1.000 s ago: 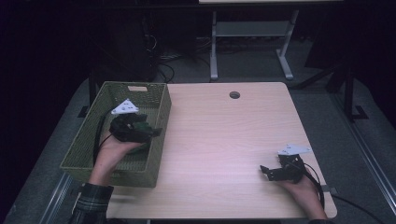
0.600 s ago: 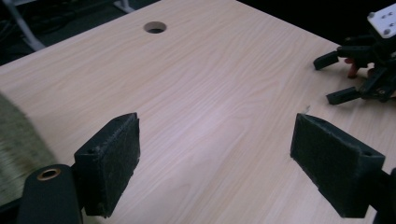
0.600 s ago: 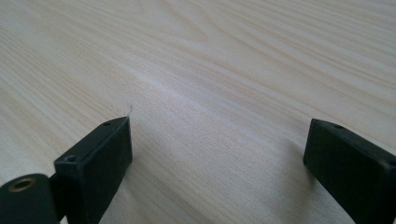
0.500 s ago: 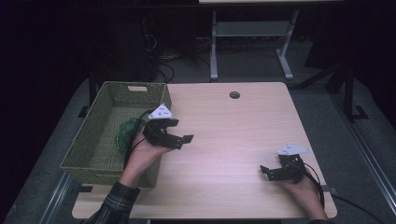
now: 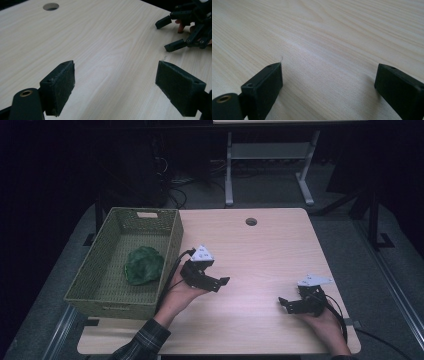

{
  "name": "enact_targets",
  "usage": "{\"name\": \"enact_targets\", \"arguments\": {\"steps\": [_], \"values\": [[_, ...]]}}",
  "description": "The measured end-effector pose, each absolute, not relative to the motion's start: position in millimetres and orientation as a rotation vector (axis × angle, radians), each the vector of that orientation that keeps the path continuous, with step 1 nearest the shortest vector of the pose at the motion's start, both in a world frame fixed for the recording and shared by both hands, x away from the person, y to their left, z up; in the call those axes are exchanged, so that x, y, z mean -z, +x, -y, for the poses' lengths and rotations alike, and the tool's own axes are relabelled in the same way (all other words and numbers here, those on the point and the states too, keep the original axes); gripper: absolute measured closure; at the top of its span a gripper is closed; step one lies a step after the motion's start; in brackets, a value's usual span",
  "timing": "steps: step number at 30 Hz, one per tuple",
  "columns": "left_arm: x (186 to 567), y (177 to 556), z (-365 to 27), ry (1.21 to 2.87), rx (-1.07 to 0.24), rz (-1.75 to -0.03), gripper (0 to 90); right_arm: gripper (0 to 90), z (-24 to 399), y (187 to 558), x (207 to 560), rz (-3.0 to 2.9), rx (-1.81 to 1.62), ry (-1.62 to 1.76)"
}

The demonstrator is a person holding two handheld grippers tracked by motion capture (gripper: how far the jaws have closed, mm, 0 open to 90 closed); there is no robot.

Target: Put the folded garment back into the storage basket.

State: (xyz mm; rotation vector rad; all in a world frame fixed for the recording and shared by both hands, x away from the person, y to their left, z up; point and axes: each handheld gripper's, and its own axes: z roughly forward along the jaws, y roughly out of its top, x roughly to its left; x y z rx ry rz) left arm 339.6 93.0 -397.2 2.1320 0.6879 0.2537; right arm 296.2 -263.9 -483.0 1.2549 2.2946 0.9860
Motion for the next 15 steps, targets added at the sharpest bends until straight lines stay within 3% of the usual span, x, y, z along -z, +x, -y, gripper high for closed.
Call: {"name": "enact_targets", "arguments": {"steps": [15], "values": [[444, 348, -85, 2.211, -0.258, -0.718, 13.7, 7.6, 264, 296, 483, -2.297, -0.988, 1.252]]}}
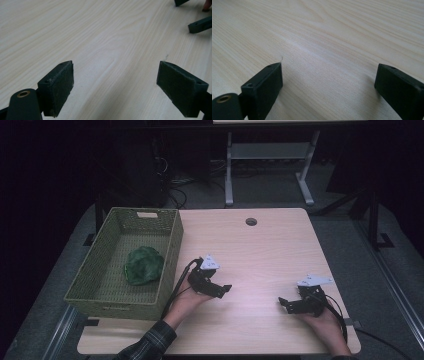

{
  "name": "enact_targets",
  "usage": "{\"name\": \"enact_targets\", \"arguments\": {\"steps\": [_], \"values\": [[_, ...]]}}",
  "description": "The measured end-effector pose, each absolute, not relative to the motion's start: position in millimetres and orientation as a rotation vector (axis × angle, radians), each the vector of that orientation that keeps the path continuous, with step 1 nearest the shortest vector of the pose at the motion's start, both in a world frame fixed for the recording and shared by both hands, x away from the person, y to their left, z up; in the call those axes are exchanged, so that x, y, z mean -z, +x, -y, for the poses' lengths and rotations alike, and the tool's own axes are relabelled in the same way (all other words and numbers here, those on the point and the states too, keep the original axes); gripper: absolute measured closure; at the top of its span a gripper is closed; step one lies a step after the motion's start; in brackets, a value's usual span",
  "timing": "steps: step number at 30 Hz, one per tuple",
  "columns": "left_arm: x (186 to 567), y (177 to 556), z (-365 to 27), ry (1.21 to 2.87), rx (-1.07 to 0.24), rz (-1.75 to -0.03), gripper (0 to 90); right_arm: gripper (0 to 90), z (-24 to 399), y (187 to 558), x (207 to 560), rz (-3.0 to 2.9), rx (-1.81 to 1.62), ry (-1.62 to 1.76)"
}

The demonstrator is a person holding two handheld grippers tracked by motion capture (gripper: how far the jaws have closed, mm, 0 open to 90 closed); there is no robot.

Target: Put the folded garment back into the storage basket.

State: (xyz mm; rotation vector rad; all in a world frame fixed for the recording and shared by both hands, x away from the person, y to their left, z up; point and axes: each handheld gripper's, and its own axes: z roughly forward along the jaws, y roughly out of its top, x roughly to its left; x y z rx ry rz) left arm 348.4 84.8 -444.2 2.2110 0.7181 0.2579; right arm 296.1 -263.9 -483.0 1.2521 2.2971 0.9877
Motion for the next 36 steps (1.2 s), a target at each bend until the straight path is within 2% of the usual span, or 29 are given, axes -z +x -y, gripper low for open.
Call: {"name": "enact_targets", "arguments": {"steps": [13, 36], "values": [[476, 345, -73, 2.291, -0.286, -0.706, 12.5, 7.6, 264, 296, 483, -2.299, -0.987, 1.250], [479, 343, -75, 2.255, -0.300, -0.696, 12.6, 7.7, 264, 296, 483, -2.301, -0.990, 1.246]]}}
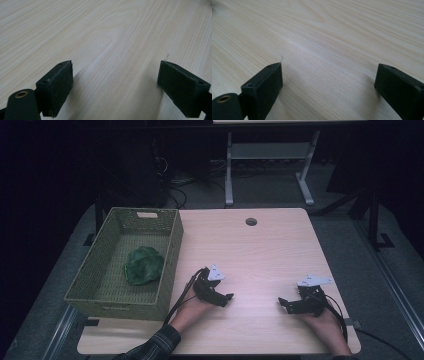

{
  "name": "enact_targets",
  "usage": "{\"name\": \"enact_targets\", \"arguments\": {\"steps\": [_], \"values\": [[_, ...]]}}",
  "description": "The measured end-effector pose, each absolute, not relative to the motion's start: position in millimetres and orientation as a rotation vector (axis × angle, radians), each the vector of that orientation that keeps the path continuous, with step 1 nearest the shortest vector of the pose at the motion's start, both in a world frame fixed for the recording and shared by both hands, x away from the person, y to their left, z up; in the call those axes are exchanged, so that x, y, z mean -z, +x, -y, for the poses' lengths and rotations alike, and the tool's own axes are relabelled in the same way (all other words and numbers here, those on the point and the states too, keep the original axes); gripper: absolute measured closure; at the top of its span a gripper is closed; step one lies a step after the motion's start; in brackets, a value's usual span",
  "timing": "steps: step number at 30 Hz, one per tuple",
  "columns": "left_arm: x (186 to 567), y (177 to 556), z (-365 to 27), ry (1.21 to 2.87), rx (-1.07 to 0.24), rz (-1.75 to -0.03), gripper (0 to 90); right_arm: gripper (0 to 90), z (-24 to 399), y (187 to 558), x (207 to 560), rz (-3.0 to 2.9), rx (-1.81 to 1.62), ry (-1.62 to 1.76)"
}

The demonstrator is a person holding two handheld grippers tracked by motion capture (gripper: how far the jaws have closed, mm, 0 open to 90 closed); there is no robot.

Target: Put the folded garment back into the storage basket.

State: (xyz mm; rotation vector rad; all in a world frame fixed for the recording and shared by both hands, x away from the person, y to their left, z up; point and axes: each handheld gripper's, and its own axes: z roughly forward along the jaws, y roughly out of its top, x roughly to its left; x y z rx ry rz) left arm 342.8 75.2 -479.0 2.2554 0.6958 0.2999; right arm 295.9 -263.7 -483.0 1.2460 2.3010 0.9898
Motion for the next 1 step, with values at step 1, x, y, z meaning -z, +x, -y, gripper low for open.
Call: {"name": "enact_targets", "arguments": {"steps": [1], "values": [[479.0, 342.8, -75.1, 2.255, -0.300, -0.696, 12.6, 7.7, 263.7, 295.9, 483.0, -2.301, -0.990, 1.246]]}}
